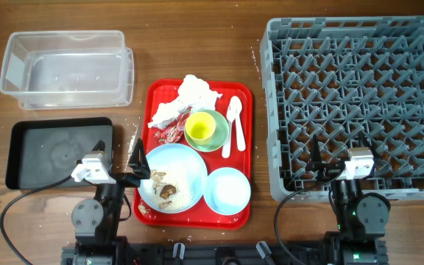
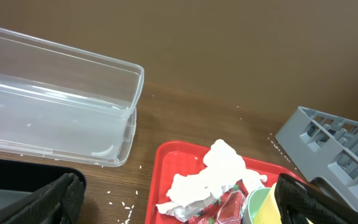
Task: Sort waste into correct bins and load items into the dishwasher rack
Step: 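Move the left gripper up toward the white tissue on the red tray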
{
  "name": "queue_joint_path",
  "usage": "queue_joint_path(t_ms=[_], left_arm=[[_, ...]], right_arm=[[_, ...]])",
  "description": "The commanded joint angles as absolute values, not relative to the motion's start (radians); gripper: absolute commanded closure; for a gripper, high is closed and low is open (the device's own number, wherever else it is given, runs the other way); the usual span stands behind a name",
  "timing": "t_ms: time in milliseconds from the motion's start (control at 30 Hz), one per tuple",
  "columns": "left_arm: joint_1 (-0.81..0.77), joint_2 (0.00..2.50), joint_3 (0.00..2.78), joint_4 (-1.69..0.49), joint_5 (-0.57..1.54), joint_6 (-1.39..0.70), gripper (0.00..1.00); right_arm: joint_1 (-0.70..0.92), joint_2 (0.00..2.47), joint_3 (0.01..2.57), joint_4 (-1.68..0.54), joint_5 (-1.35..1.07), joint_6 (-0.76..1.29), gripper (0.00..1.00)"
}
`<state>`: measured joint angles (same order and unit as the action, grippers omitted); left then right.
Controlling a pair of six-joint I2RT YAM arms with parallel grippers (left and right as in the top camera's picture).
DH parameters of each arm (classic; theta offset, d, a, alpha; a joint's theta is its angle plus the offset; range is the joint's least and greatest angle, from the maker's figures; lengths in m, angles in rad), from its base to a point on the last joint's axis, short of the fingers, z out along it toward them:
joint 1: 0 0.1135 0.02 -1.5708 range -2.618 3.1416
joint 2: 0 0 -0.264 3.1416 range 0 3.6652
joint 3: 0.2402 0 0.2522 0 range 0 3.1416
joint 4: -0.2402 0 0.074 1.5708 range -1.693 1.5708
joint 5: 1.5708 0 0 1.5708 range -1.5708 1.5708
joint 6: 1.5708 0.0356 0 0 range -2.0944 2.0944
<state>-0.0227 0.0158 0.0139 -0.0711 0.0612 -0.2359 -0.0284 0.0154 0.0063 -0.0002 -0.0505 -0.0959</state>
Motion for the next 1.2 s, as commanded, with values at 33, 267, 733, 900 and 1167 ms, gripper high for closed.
queue_joint_path(t_ms=[33, 267, 733, 900, 1167], left_arm=[[-0.027, 0.020, 0.006, -0.072, 0.062, -0.213, 0.00], [-0.027, 0.020, 0.006, -0.072, 0.062, -0.213, 0.00], [-0.027, 0.020, 0.006, -0.072, 0.062, -0.213, 0.00], [-0.027, 0.020, 0.006, -0.072, 0.062, -0.213, 0.00], [-0.027, 0.020, 0.006, -0.033, 0.566, -0.818, 0.00]], right_arm=[[-0.034, 0.018, 0.006, 0.002, -0.038, -0.105, 0.00], [-0.034, 0.018, 0.006, 0.002, -0.038, -0.105, 0.00], [-0.034, 0.018, 0.006, 0.002, -0.038, -0.105, 0.00], [-0.034, 0.018, 0.006, 0.002, -0.038, -0.105, 0.00], [-0.034, 0.018, 0.006, 0.002, -0.038, -0.105, 0.00]])
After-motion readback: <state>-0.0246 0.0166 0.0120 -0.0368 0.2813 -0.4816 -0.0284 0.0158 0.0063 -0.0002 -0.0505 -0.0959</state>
